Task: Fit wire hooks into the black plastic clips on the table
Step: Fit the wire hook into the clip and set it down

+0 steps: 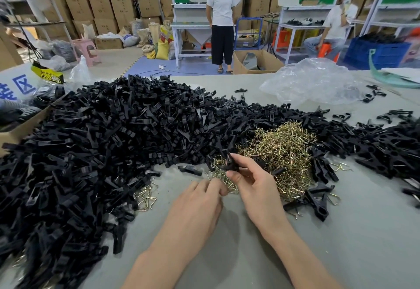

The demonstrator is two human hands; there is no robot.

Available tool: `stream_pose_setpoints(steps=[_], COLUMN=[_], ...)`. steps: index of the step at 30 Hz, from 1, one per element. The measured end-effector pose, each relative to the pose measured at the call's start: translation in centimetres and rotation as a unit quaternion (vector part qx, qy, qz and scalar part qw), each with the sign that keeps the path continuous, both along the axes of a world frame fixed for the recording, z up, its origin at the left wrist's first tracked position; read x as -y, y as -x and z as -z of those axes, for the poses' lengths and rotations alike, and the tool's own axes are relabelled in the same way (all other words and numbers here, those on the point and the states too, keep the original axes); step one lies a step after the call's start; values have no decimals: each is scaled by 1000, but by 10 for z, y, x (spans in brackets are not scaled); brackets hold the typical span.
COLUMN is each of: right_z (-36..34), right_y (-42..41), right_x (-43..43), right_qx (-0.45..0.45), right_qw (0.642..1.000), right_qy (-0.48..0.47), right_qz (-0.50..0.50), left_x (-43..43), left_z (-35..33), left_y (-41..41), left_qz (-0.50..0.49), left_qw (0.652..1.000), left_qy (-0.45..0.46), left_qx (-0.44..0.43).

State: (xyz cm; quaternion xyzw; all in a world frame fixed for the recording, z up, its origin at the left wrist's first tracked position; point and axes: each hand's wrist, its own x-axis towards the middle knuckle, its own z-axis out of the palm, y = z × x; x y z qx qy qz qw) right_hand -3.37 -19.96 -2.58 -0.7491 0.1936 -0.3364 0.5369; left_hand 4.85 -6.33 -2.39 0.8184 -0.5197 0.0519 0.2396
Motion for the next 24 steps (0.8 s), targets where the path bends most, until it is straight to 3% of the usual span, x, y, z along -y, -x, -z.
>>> stream_pose_setpoints(steps=[3,5,9,14,19,24], right_z=[-3,-4,-4,-2,0,-1], right_y=[0,-1,-4,-4,-6,-6], right_x=[-1,-3,-4,3,2,2], right_qx=[-3,-4,-7,39,17,29], right_qw=[1000,997,993,985,993,991], right_qy=[-8,-49,-95,-157,-108,-113], right_qz=[-16,-52,-72,-53,-55,-60], left_x=[-1,-4,-9,-13,-16,-8], left_z=[-8,-11,-6,-11,-9,-8], left_y=[-3,-8,-13,-4,-4,2], left_qz=[-31,-57,-84,-3,64,63], left_qw=[970,939,961,981,989,993], left_qy=[123,192,129,92,-70,-65], left_qx=[-206,-280,-229,-170,-110,-74])
